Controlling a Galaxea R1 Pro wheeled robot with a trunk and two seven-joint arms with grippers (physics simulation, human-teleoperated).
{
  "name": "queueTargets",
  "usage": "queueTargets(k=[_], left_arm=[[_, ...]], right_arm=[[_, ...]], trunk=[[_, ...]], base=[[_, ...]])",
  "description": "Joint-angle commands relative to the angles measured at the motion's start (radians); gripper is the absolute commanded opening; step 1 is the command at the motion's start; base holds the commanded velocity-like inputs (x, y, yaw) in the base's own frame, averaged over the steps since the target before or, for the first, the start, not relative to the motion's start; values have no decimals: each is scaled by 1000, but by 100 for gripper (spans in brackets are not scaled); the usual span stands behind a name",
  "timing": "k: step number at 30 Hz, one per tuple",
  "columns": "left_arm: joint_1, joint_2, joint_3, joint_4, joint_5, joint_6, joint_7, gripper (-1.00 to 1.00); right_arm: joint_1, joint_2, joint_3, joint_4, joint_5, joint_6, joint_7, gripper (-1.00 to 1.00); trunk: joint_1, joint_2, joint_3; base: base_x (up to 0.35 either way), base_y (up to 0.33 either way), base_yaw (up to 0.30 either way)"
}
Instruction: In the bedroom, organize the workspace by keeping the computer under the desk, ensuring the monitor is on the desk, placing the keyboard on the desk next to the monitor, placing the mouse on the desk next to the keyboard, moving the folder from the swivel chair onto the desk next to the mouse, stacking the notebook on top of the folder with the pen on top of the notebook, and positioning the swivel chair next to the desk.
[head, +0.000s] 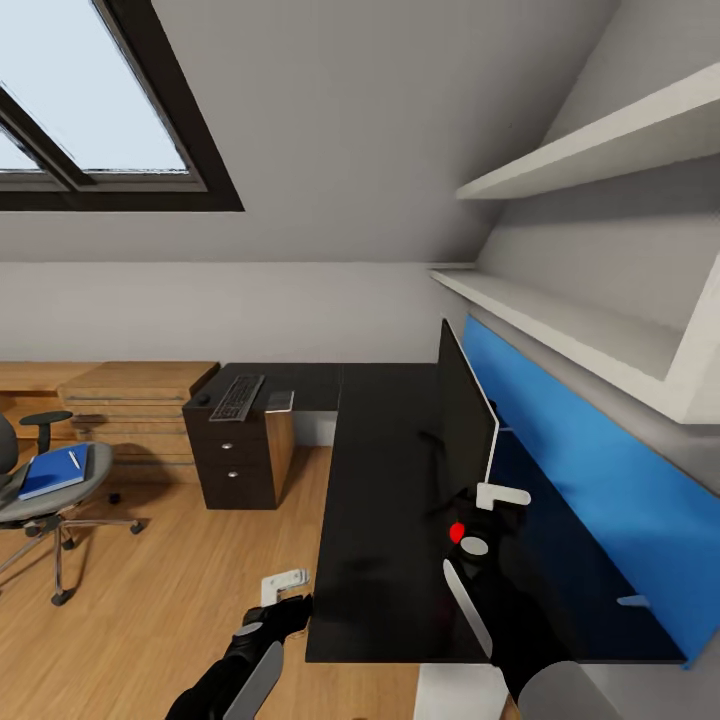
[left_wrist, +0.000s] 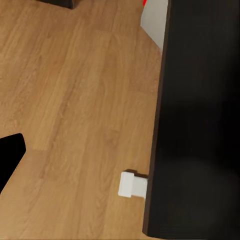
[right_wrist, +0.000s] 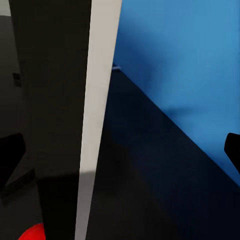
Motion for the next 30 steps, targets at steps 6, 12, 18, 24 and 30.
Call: queueTargets(k=[6,12,18,24,30], left_arm=[[-1,31,-3,-63,15,-157,4,100],[47,54,-3,-158,17,-189,4,100],[117,59,-2,-263,13,-190,6,100],[123,62,-3,-271,10,-189,8,100],[124,62,-3,-269,10,-190,10,100]], right_arm=[[-1,-1,3,-2,-6,7,-7,100],[-1,-1,3,-3,-6,7,-7,100],[-1,-1,3,-1,-6,8,-6,100],[-1,-1,3,-1,-6,8,-7,100],[-1,-1,3,-1,-6,8,-7,100]], trunk=[[0,-1,-2],[0,-1,-2],[0,-1,-2],[0,-1,-2],[0,-1,-2]], base=[[0,0,0],[0,0,0],[0,0,0],[0,0,0],[0,-130,0]])
